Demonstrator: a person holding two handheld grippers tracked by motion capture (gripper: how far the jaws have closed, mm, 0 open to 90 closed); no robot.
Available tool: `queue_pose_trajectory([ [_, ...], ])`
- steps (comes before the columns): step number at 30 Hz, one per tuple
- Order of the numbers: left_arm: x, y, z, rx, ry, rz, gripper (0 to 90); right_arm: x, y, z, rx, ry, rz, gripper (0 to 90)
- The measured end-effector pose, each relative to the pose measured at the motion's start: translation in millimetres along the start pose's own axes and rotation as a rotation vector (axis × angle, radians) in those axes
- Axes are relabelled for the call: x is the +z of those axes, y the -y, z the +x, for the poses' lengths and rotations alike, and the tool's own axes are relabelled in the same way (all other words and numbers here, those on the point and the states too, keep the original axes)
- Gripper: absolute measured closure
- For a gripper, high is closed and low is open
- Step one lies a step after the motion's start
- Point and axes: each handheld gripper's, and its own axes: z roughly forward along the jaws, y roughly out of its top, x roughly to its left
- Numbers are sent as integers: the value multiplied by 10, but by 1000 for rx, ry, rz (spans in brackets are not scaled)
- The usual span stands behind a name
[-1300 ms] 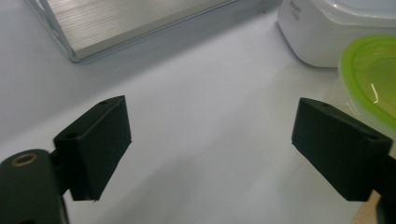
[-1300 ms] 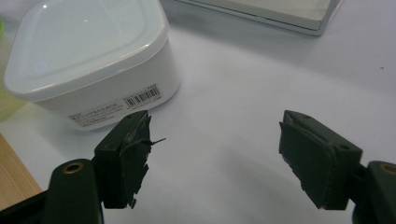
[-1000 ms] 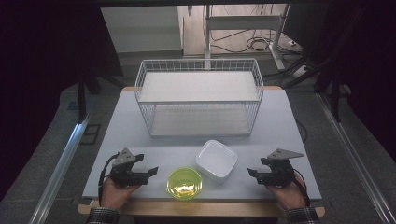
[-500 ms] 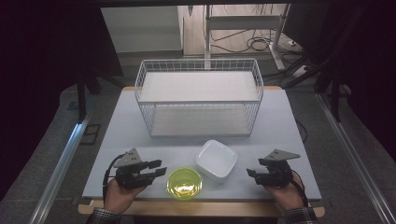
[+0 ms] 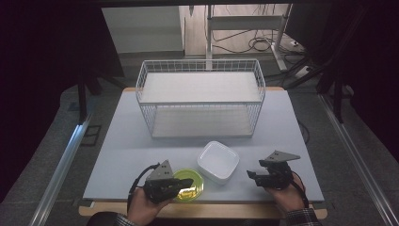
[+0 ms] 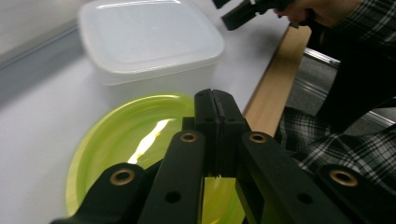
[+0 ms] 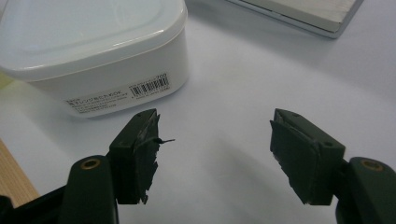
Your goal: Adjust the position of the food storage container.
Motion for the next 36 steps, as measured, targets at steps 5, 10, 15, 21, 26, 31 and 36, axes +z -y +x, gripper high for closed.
queue_pose_trajectory([
  [5, 174, -40, -154, 6, 11, 25, 900, 13, 1, 4, -5, -4, 6, 330],
  [10, 291, -59, -242, 19, 4, 51, 899, 23, 4, 4, -6, -2, 15, 328],
  [15, 391, -45, -341, 60, -33, 101, 900, 31, 8, 7, -5, -1, 23, 324],
  [21, 384, -7, -327, 40, -44, 125, 900, 31, 10, -2, 0, 11, 24, 316],
  [26, 396, 46, -267, 24, -65, 147, 900, 24, 13, -14, 0, 17, 24, 313],
  [31, 332, 69, -163, -11, -104, 143, 900, 21, 12, -15, 5, 16, 24, 311],
  [36, 254, 103, -25, -55, -144, 128, 900, 20, 12, -15, 3, 16, 24, 311],
])
